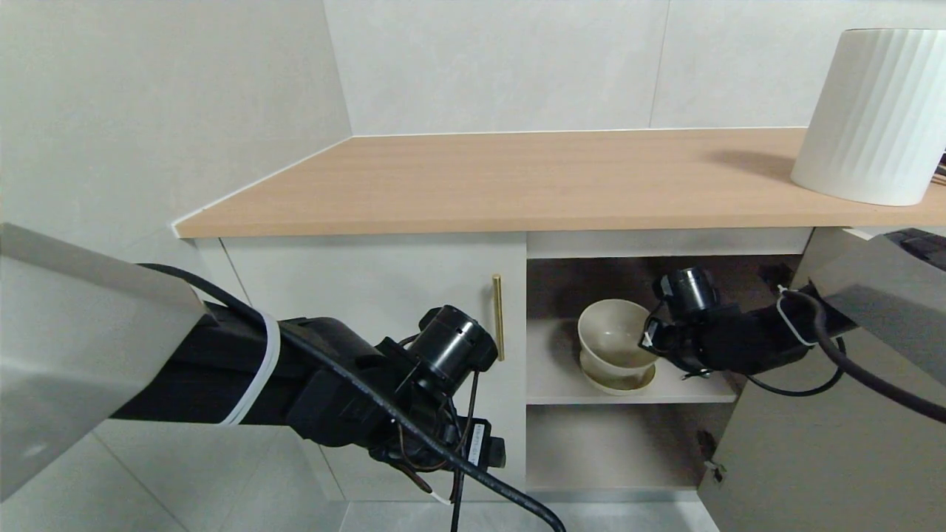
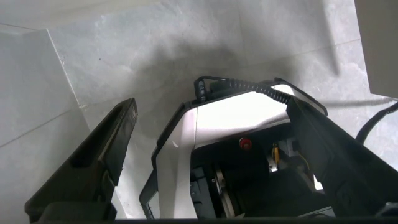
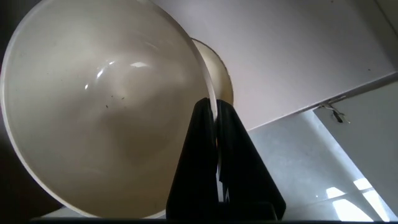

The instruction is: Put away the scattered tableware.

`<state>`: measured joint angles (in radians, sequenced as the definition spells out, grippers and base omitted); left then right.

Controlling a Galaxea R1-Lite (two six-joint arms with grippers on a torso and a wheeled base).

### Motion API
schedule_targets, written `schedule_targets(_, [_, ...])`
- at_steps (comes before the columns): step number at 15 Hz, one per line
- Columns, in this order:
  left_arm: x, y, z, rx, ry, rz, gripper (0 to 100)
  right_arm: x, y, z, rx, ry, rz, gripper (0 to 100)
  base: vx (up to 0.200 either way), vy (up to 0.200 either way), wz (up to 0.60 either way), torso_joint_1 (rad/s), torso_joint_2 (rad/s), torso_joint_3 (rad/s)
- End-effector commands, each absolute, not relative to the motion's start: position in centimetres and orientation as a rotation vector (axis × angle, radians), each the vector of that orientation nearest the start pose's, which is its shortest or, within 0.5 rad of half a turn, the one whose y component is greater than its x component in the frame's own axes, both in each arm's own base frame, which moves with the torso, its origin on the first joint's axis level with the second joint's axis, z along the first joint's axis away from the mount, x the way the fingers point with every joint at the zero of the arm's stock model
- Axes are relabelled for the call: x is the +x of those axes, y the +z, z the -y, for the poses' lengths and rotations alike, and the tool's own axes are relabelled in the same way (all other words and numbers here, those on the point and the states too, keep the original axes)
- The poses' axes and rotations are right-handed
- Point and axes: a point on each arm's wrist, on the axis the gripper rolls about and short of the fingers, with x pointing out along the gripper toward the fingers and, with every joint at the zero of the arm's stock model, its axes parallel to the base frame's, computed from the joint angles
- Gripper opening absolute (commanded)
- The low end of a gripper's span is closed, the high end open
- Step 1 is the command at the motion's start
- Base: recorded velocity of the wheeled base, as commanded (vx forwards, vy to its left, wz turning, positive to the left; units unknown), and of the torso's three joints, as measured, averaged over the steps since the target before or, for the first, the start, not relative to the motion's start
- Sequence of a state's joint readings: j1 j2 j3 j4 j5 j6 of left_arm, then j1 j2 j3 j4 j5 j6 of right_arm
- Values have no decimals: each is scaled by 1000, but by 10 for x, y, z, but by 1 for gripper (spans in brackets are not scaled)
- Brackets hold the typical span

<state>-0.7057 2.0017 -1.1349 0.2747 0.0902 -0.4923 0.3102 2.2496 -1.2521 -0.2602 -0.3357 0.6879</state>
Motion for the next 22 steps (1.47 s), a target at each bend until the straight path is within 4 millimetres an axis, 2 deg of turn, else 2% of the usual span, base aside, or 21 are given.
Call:
schedule_targets(1, [259,95,218,17,-266,-1158,100,408,47,-120,418,-274,-671,0,0,0,0,0,0,0])
schedule_targets(7, [259,94,218,18,-266,-1159,100,421,31,-117,421,-291,-671,0,0,0,0,0,0,0])
schedule_targets(22, [260,92,219,21,-265,-1163,100,423,25,-119,412,-285,-679,0,0,0,0,0,0,0])
